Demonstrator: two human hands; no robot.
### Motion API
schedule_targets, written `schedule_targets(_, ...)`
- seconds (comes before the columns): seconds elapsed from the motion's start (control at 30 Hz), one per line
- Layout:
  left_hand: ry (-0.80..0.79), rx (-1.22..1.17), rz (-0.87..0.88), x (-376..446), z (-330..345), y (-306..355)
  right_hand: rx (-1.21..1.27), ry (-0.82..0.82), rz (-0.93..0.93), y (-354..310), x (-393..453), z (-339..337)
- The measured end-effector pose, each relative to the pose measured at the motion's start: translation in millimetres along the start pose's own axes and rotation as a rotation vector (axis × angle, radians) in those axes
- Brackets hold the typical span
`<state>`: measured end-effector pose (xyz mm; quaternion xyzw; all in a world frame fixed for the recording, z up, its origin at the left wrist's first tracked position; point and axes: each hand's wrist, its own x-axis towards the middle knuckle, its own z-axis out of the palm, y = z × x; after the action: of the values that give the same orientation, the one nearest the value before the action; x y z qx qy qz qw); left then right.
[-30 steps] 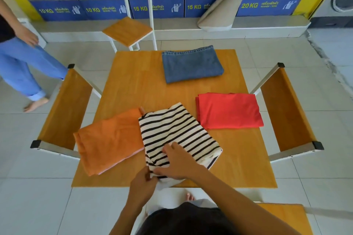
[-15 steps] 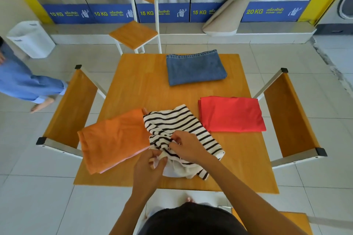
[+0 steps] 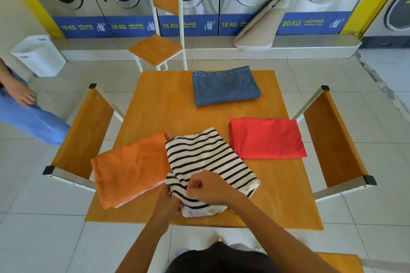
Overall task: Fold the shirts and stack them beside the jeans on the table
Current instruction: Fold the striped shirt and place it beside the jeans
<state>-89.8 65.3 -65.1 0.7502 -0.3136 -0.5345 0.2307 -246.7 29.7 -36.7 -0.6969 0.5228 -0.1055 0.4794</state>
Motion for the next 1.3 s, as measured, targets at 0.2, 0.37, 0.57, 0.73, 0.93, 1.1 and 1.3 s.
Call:
schedule_targets(0.2, -0.223, -0.259, 0.017, -10, -29, -3, -0.022, 0.036, 0.035, 11, -3, 16)
schedule_targets(0.37, -0.087, -0.267, -0.129, -15, -20, -6, -0.147, 0.031, 0.033, 10, -3, 24)
schedule_targets(0.57, 0.309, 0.366, 0.051, -1, -11, -53, -0.208, -0.039, 0.077, 18, -2, 31)
schedule_targets(0.73, 0.34, 0.15, 0.143, -3, -8, -32, -0.09, 0.178, 0.086, 37, 4, 7)
schedule_targets(0.93, 0.171, 0.088, 0.192, 10, -1, -3, -0.241, 0.461, 0.44, 69, 6, -37)
schedule_targets(1.1, -0.017, -0.046, 0.066, 30, 1, 30, -0.214, 0.388, 0.48, 91, -4, -36)
schedule_targets(1.3, -0.239, -0.103, -0.153, 39, 6, 42, 0.015, 0.095, 0.538, 106, -20, -49)
